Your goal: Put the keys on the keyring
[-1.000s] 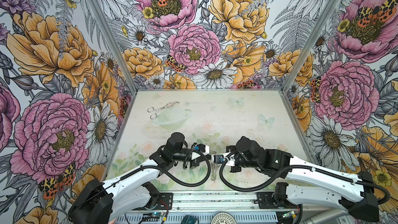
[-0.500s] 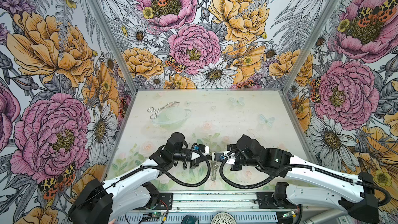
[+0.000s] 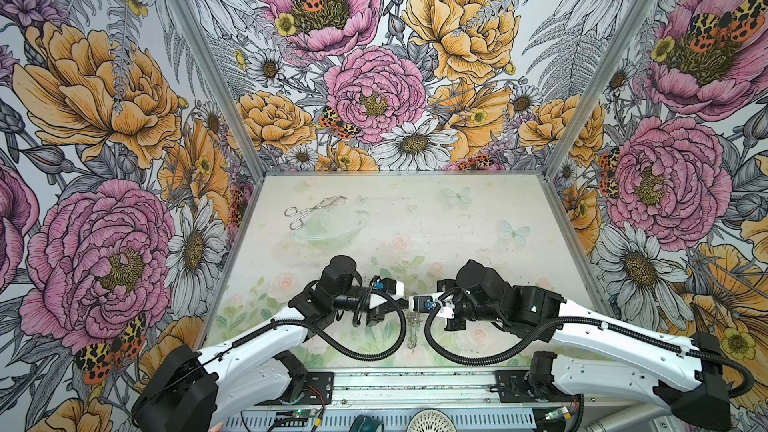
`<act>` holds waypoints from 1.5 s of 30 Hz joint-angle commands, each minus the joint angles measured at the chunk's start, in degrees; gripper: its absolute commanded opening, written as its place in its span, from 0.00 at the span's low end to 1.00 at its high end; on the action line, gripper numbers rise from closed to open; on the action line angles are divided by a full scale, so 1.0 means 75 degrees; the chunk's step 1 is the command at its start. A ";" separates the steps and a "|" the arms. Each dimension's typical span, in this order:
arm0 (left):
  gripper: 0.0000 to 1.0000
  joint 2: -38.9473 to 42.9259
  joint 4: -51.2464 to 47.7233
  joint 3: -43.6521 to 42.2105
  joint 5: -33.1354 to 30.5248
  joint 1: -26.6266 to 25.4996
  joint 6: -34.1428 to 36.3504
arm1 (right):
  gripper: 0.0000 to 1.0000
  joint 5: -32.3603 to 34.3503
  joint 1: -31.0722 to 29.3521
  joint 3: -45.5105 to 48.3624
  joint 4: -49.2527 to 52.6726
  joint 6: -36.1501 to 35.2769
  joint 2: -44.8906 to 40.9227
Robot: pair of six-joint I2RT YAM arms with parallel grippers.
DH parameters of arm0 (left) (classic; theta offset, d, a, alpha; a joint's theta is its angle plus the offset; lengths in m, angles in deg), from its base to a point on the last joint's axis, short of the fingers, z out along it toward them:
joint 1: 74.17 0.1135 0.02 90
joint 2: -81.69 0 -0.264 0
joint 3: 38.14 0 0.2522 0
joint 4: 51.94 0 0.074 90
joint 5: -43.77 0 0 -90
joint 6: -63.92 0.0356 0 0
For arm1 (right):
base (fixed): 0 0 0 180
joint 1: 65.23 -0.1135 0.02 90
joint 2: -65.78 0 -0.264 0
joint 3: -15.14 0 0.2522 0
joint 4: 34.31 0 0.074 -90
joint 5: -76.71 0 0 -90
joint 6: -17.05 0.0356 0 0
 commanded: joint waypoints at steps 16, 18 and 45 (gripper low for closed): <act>0.00 -0.0175 -0.0207 0.0380 0.0349 -0.0041 -0.0050 | 0.00 -0.0264 -0.0167 -0.0244 -0.0004 -0.0039 0.0121; 0.00 -0.0198 -0.0210 0.0403 0.0354 -0.0048 -0.0046 | 0.00 -0.0207 -0.0186 -0.0243 0.0007 -0.0032 0.0121; 0.00 -0.0502 -0.0855 0.0788 0.0171 -0.0323 0.0224 | 0.00 -0.0042 -0.0258 -0.0425 -0.0155 0.0369 0.0216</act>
